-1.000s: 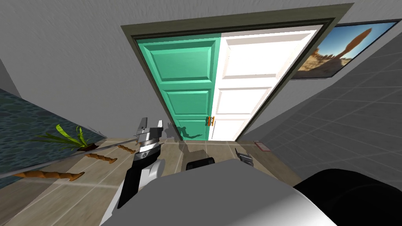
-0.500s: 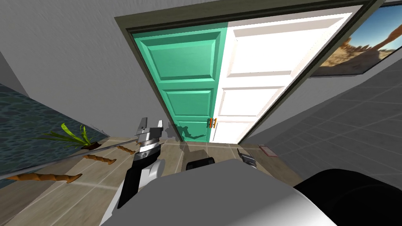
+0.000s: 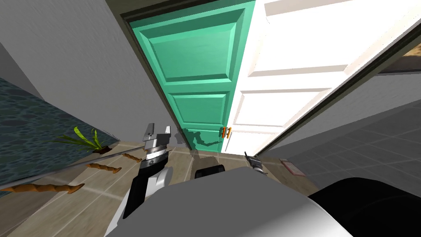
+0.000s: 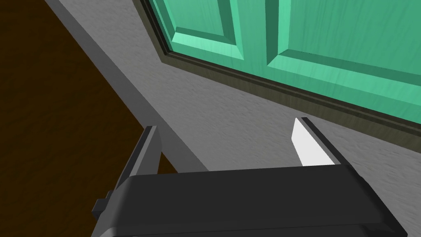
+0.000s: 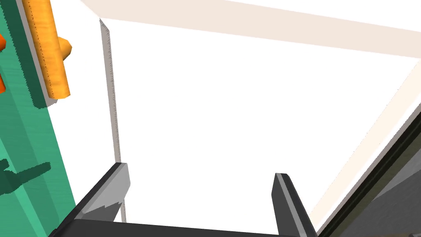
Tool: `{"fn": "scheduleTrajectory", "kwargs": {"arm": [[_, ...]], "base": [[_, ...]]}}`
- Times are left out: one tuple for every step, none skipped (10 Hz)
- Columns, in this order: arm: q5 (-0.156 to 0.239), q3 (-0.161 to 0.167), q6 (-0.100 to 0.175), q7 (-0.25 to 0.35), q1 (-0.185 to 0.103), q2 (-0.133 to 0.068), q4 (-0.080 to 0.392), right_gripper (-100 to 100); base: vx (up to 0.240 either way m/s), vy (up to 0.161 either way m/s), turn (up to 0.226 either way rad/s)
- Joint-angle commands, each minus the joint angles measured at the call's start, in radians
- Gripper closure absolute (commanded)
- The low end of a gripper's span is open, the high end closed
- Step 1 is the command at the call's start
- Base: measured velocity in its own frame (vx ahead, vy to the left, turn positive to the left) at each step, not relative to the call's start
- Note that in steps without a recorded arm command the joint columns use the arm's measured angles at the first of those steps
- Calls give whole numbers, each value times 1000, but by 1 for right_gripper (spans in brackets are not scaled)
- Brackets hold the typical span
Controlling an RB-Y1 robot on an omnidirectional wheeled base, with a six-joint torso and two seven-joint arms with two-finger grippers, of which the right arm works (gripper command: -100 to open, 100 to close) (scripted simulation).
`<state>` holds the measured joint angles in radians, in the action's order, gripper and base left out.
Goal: Pull the door open
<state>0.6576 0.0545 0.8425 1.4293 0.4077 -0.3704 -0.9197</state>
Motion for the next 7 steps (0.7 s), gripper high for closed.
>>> {"fn": "scheduleTrajectory", "kwargs": {"arm": [[-6,11,5,6,-27,6,-1,-100],[-9,17,5,7,-40,10,-7,-100],[-13,26,4,8,-59,16,-17,-100],[-16,32,4,8,-71,21,-23,-100],[-19,38,4,9,-84,25,-30,-100],[-23,45,4,9,-98,31,-37,-100],[-28,55,4,10,-119,38,-49,-100]], "base": [[164,-37,141],[190,-33,120],[192,-54,99],[178,-33,140],[200,2,106],[204,18,103],[237,-1,171]]}}
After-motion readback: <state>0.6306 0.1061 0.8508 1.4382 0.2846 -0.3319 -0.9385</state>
